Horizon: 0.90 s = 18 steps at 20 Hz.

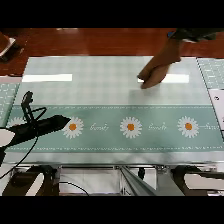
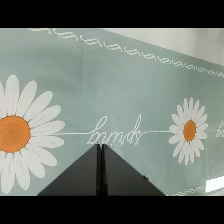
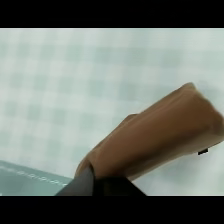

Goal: Fold the shirts.

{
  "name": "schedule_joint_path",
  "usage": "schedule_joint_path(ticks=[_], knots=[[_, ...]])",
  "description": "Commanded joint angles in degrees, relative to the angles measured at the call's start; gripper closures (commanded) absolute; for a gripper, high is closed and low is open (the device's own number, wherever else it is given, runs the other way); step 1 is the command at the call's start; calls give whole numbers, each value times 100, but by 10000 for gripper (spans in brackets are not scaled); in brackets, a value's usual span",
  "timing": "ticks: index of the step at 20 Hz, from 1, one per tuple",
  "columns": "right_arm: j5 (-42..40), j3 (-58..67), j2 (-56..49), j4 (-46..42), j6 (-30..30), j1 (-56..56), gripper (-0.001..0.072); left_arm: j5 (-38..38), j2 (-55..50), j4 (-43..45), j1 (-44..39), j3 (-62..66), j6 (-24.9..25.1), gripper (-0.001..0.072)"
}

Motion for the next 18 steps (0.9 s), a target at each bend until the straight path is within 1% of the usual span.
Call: schedule_joint_path(ticks=[1, 3, 6, 8, 11, 13, 15, 16, 18], knots=[[483, 92, 380, -33, 393, -977, 691, 0, -4, 2, -2, -2, 4, 689], [789, -20, 625, 26, 511, -1611, 691, 2, -4, 2, -2, -2, 4, 689], [1329, -540, 1045, 4, 490, -2452, 691, 4, -4, 2, -2, -2, 4, 689], [1550, -1121, 1423, -170, 420, -2944, 691, 9, -4, 2, -2, -2, 4, 689], [1641, -2269, 2221, -446, 243, -3832, 691, 22, -4, 2, -2, -2, 4, 689], [1888, -2990, 2699, -881, 164, -4601, 692, 24, -4, 2, -2, -2, 4, 689], [2059, -3676, 3115, -1539, 61, -5370, 692, 26, -4, 2, -2, -2, 2, 689], [2031, -3998, 3335, -1784, 59, -5731, 692, 24, -4, 2, -2, -2, 2, 689], [1834, -4450, 3670, -2216, 63, -6102, 691, 11, -2, -46, -2, -2, 0, 689]])
